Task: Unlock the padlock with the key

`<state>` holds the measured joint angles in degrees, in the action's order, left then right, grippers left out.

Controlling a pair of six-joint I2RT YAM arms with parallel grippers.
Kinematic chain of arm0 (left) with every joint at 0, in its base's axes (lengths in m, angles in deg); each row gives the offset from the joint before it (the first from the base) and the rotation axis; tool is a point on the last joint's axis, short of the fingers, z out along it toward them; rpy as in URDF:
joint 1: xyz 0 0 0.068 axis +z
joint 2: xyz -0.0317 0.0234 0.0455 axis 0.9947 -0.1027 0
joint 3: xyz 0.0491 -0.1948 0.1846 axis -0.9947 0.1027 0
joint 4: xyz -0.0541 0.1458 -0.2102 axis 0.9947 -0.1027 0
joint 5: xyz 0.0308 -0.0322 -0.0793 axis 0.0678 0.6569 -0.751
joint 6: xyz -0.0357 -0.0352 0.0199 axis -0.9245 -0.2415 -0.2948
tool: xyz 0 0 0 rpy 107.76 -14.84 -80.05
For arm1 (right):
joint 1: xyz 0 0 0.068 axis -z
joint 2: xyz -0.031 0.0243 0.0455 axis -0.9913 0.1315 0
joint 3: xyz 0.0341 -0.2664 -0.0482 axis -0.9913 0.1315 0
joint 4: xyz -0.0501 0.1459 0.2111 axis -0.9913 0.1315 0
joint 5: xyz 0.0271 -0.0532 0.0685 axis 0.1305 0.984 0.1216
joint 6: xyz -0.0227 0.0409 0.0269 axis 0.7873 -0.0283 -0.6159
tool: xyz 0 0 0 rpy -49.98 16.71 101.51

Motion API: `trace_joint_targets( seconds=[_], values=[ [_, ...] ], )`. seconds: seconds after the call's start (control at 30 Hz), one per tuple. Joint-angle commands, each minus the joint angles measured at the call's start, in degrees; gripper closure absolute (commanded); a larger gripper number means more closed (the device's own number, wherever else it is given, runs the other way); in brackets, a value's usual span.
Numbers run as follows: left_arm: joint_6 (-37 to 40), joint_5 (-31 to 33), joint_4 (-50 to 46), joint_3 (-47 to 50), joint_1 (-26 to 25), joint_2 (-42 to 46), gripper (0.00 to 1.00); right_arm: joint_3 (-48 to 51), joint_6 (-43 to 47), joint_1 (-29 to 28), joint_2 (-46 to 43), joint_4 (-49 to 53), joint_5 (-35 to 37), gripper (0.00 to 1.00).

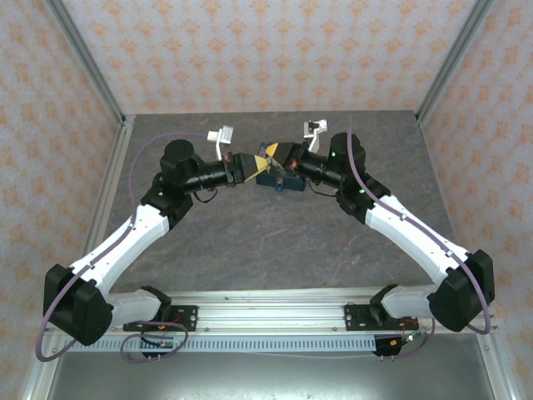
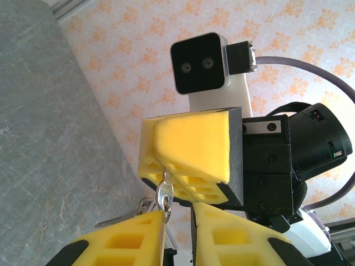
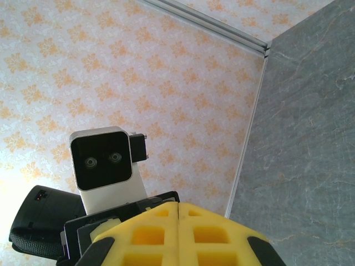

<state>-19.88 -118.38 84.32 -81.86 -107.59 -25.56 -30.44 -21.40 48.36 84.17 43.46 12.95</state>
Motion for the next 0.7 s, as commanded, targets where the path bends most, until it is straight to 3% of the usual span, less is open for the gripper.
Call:
trace_joint_targets(
  seconds=[0.0,0.3,0.53,0.67],
  values=[
    [-0.4,-0.5,2.9,-0.7,0.4,-0.4,0.81,0.3,0.2,-1.0,-1.1,-3.3,0.0,1.00],
    [0.7,0.0,1.4,-0.8,0.4,-0.7,0.70,0.6,-0.1,-1.5,-1.0,-3.9,0.9,1.00],
    [0.6,0.5,1.2,-0.5,0.5,-0.9,0.72,1.0,-0.2,-1.6,-1.2,-3.9,1.3,1.00],
    [1.7,2.2,-1.5,-0.2,0.8,-0.8,0.66,1.4,0.2,-1.6,-1.9,-3.7,2.3,1.00]
  ],
)
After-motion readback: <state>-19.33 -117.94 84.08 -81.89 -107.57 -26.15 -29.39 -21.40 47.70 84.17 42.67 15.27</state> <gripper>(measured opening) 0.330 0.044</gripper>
